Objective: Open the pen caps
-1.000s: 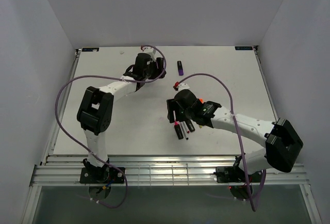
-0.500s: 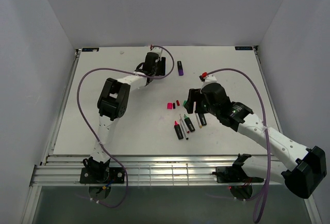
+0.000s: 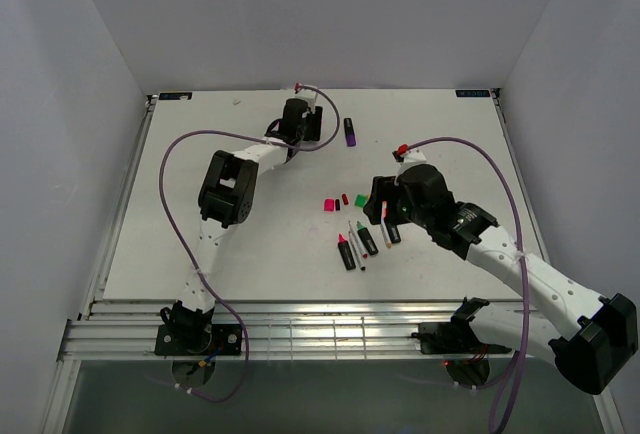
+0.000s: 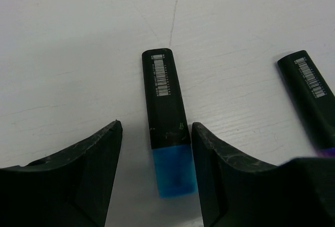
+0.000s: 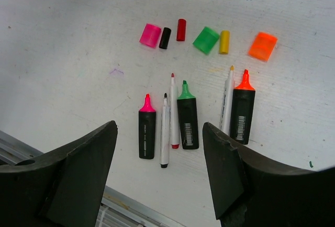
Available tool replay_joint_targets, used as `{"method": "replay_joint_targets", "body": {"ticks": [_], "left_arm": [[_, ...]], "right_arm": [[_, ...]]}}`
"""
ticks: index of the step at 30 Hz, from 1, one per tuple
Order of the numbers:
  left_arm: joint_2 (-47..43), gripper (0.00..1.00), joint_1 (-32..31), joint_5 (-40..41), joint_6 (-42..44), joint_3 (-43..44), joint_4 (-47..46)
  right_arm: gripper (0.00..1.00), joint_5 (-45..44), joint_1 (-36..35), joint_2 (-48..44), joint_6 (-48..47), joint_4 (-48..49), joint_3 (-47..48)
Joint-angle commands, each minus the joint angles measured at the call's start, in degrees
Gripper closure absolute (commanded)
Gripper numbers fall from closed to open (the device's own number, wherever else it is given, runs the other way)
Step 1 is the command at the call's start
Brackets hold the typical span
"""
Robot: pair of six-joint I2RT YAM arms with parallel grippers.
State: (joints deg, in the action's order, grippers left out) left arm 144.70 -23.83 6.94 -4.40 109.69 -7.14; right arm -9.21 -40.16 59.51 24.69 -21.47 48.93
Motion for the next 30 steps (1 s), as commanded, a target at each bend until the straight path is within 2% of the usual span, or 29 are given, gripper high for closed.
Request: {"method": "replay_joint_targets", "body": {"ticks": [1, 4, 5, 6, 12, 17, 19, 21, 22, 25, 30], "left_arm": [[-0.5, 0.35, 0.0, -2.2, 0.2, 1.2, -0.7], [-0.9, 0.49, 0.1, -4.0, -0.5, -0.3, -0.4], [-1.1, 0.61, 0.1, -4.6, -0.9, -0.7, -0.6], [-1.3, 0.66, 0.1, -5.8, -1.5, -1.2, -0.6], [-4.2, 0.88, 0.6, -10.8, -5.3, -5.9, -1.2], [-12.1, 0.95, 0.9, -12.6, -5.1, -12.8, -1.2], [-19.0, 0.96, 0.9, -13.1, -5.0, -15.6, -0.4], [-26.5, 0.96, 0.9, -16.5, -5.0, -19.8, 1.6], [-29.2, 0.96, 0.9, -17.9, -4.9, -21.3, 2.4], [-40.4, 0.98, 0.9, -25.1, -5.3, -28.7, 5.8], [-58.9, 1.0, 0.8, -37.7, -5.0, -44.1, 7.4]], "right_arm": [[0.28, 0.7, 0.9, -1.4, -1.4, 1.6, -0.8], [0.28, 0.9, 1.4, -1.9, -1.6, 1.6, -0.9], [0.28, 1.0, 1.7, -2.1, -1.6, 1.6, -0.9], [0.28, 1.0, 1.8, -2.6, -1.7, 1.5, -0.9], [0.28, 1.8, 2.6, -4.0, -1.9, 1.3, -0.4], [0.28, 5.5, 3.3, -3.3, -3.2, -0.5, 1.0], [0.27, 7.8, 4.1, -3.0, -5.1, -1.2, 2.6], [0.27, 11.6, 4.7, -1.9, -5.9, -4.0, 4.6], [0.22, 12.8, 5.2, -1.6, -6.9, -4.7, 6.2], [0.17, 19.7, 6.1, -0.3, -8.5, -6.6, 8.0], [0.17, 34.2, 6.7, 0.0, -9.7, -6.8, 9.8]]}}
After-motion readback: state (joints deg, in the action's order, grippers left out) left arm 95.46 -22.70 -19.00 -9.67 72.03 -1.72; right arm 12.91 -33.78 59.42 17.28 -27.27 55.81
